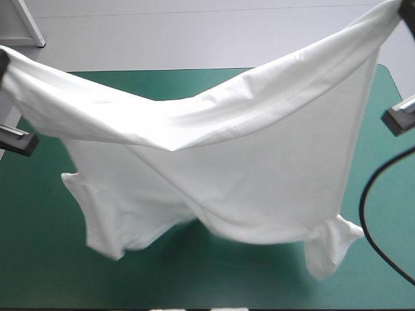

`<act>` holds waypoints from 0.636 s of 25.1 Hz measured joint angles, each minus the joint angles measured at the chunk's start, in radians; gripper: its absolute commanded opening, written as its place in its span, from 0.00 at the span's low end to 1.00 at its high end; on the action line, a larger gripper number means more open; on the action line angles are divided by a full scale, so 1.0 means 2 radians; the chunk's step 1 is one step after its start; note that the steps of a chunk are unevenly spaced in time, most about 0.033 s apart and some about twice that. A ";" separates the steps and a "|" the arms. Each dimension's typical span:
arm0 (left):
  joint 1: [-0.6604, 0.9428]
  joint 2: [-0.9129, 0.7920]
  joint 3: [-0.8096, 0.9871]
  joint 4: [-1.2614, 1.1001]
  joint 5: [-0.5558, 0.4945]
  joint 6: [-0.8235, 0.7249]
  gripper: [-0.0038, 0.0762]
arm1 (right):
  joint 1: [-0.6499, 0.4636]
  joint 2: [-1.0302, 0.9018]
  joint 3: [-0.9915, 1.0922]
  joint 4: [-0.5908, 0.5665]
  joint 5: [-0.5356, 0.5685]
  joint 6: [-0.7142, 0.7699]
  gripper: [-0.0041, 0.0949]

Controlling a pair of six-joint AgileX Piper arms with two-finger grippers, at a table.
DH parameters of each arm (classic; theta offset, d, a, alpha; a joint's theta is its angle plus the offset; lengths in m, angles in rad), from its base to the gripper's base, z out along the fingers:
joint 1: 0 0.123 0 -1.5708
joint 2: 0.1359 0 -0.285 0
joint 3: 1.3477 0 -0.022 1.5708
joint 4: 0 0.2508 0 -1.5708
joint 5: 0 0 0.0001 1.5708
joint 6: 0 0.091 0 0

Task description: Fold the cloth

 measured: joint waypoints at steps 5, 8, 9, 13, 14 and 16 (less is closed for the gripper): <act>0.000 0.030 -0.159 -0.001 0.022 0.017 0.07 | 0.000 -0.006 -0.114 0.002 0.000 0.000 0.03; 0.000 0.049 -0.232 -0.002 0.032 0.019 0.07 | 0.000 -0.010 -0.166 -0.006 0.000 0.000 0.03; 0.000 0.053 -0.244 -0.002 0.033 0.019 0.07 | 0.000 -0.011 -0.179 -0.008 0.000 0.000 0.03; 0.000 0.061 -0.257 -0.002 0.034 0.019 0.07 | 0.000 -0.012 -0.193 -0.018 0.000 0.000 0.03; 0.000 0.063 -0.258 -0.002 0.034 0.019 0.07 | 0.000 -0.012 -0.194 -0.020 0.000 0.000 0.03; 0.000 0.067 -0.259 -0.002 0.036 0.019 0.07 | 0.000 -0.012 -0.194 -0.022 0.000 0.000 0.03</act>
